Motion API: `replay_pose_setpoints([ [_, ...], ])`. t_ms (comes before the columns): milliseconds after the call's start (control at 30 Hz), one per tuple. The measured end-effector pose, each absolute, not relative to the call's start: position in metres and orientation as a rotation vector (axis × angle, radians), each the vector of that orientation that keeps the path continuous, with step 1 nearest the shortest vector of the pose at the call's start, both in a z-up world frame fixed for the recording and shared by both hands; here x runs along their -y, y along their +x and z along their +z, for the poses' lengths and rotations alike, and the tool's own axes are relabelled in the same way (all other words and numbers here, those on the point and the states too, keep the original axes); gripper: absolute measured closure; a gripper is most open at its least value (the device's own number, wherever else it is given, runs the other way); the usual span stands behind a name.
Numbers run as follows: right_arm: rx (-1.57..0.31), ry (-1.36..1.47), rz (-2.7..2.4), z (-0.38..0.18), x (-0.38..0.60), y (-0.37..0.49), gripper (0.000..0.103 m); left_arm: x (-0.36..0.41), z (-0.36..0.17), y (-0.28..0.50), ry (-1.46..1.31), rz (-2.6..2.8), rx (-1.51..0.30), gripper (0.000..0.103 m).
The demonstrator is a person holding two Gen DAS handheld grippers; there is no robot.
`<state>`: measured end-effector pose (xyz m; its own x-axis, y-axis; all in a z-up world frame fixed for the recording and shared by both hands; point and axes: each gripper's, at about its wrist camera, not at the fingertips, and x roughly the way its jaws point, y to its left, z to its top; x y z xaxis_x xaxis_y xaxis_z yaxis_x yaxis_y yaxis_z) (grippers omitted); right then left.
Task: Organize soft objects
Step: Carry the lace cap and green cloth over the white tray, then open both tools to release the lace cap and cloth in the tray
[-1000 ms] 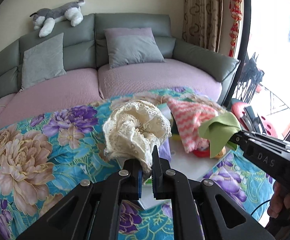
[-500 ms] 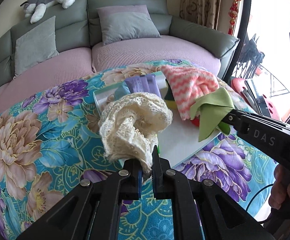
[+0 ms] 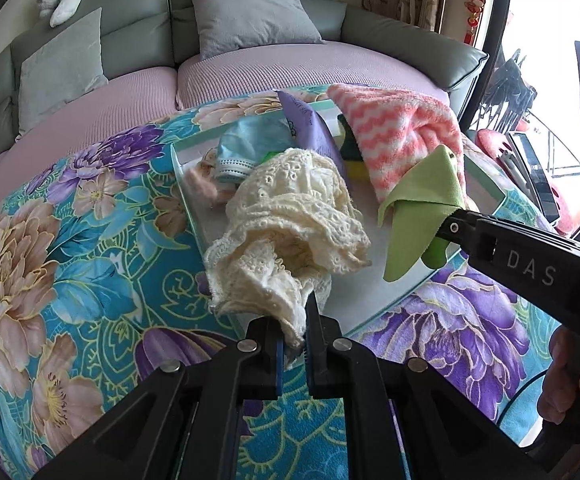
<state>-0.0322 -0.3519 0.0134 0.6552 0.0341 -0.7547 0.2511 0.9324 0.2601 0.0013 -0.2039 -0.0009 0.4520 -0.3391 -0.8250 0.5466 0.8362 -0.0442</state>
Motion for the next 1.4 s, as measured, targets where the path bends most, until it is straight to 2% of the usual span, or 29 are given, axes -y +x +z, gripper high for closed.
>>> replay_pose_setpoints([
  [600,-0.943,0.314,-0.158,-0.007,0.346,-0.017,0.091,0.209,-0.024,0.016,0.223,-0.561,-0.998,0.093],
  [633,-0.950,0.306,-0.163,-0.008,0.345,-0.017,0.089,0.209,-0.023,0.016,0.223,-0.561,-0.999,0.093],
  [700,-0.962,0.289,-0.175,-0.009,0.343,-0.016,0.073,0.209,-0.024,0.018,0.232,-0.556,-1.002,0.089],
  [800,-0.964,0.265,-0.189,-0.006,0.340,-0.017,0.060,0.208,-0.023,0.017,0.249,-0.551,-0.999,0.084],
  [933,-0.967,0.220,-0.217,0.001,0.337,-0.020,0.053,0.207,-0.017,0.014,0.266,-0.550,-0.997,0.078],
  [967,-0.965,0.210,-0.224,0.003,0.337,-0.021,0.050,0.206,-0.016,0.012,0.273,-0.546,-0.995,0.071],
  [1200,-0.965,0.152,-0.271,0.016,0.338,-0.028,0.032,0.204,-0.002,0.003,0.288,-0.560,-0.976,0.052],
  [1333,-0.957,0.144,-0.275,0.023,0.338,-0.032,0.029,0.200,0.007,0.001,0.297,-0.543,-0.963,0.047],
  [1400,-0.950,0.137,-0.275,0.026,0.337,-0.033,0.024,0.197,0.010,0.001,0.295,-0.534,-0.964,0.046],
])
